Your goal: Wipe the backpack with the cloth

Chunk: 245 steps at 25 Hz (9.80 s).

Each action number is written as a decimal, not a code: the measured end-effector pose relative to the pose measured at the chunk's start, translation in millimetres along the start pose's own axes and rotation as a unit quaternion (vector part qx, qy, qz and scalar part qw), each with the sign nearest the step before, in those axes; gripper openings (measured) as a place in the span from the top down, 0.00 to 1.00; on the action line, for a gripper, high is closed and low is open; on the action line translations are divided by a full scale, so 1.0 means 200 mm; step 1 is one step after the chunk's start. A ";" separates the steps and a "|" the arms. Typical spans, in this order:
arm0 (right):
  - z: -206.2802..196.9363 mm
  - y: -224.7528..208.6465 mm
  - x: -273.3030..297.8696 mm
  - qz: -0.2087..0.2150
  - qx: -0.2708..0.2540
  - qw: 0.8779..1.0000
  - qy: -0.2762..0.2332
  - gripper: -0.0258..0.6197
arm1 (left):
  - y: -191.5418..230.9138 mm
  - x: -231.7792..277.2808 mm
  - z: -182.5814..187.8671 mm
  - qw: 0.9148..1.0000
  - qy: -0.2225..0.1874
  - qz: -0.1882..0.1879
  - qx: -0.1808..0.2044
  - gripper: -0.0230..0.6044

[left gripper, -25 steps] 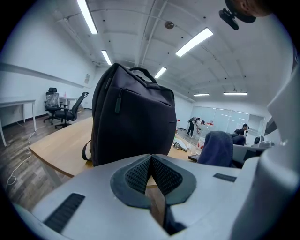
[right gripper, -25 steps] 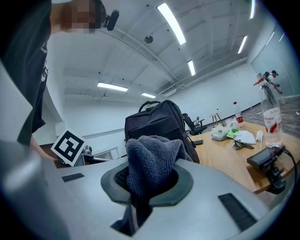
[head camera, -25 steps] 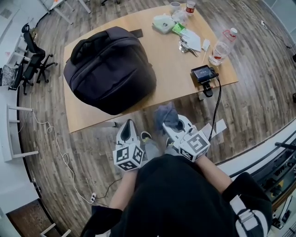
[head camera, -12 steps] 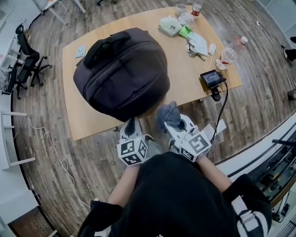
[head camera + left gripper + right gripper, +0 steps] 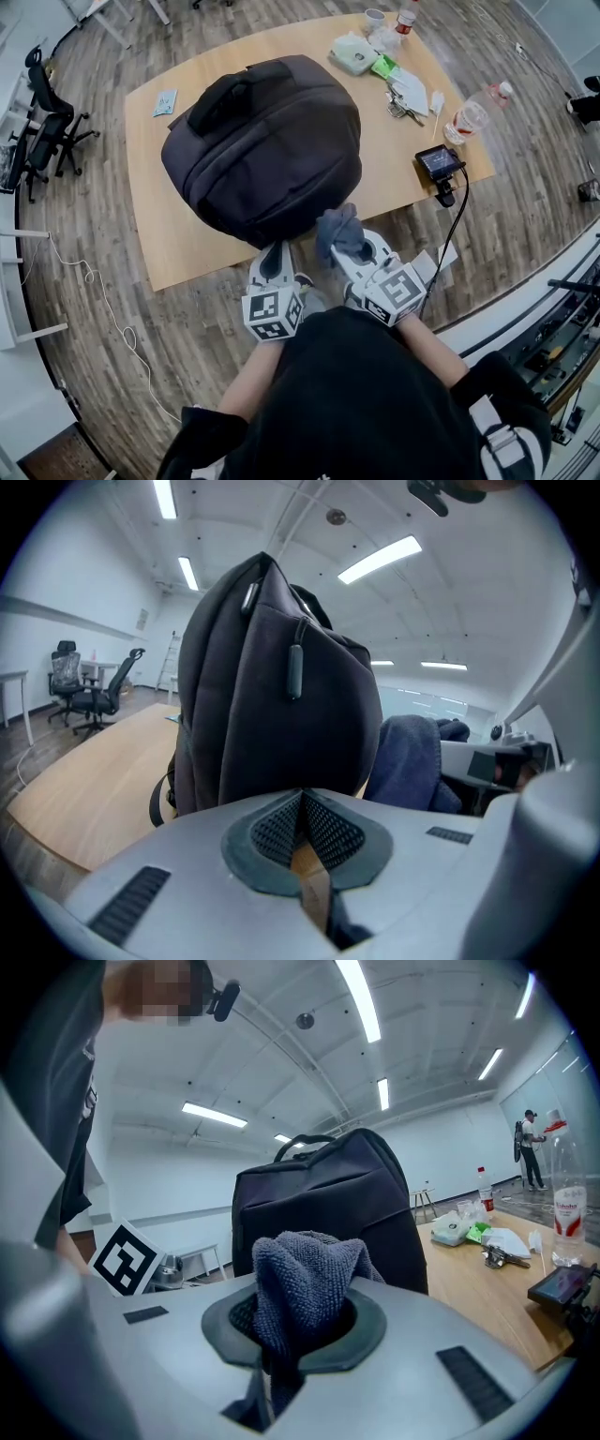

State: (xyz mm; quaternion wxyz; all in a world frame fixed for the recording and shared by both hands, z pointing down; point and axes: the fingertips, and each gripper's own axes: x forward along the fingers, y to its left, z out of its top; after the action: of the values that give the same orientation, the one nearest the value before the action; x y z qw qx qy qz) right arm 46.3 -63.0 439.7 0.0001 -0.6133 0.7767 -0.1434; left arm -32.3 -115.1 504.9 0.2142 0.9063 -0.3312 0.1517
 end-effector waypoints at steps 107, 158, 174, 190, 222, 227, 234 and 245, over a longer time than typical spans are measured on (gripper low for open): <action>0.76 -0.10 0.62 -0.174 -0.546 0.799 0.185 0.78 | 0.65 -0.19 0.20 0.994 -0.030 0.102 -0.032 0.94; 0.56 0.08 0.57 0.060 -0.335 0.916 0.211 0.47 | 0.69 -0.20 0.18 0.993 -0.025 0.107 -0.041 0.94; 0.77 -0.13 0.58 -0.130 -0.436 0.876 0.161 0.80 | 0.73 -0.26 0.19 0.991 -0.035 0.120 -0.046 0.94; 0.79 0.52 0.93 -0.030 -0.390 0.918 0.065 0.81 | 0.72 -0.30 0.16 0.990 -0.035 0.126 -0.053 0.94; 0.54 0.50 0.83 -0.038 -0.392 0.914 0.098 0.82 | 0.79 -0.42 0.17 0.985 -0.043 0.164 -0.045 0.94; 0.49 0.58 0.79 -0.025 -0.390 0.915 0.099 0.82 | 0.78 -0.39 0.17 0.986 -0.037 0.156 -0.043 0.94; 0.36 0.66 0.75 0.018 -0.349 0.931 0.109 0.82 | 0.75 -0.35 0.14 0.988 -0.026 0.147 -0.041 0.94; -0.30 0.66 0.79 0.092 -0.156 0.967 0.178 0.82 | 0.84 -0.40 0.03 0.983 -0.011 0.173 -0.054 0.94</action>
State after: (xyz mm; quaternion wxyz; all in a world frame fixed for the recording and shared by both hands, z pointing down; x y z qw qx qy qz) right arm -128.6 -172.0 496.2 -0.2205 -0.4964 0.8300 -0.1270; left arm -201.5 -191.3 515.4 0.2294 0.8240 -0.4931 0.1588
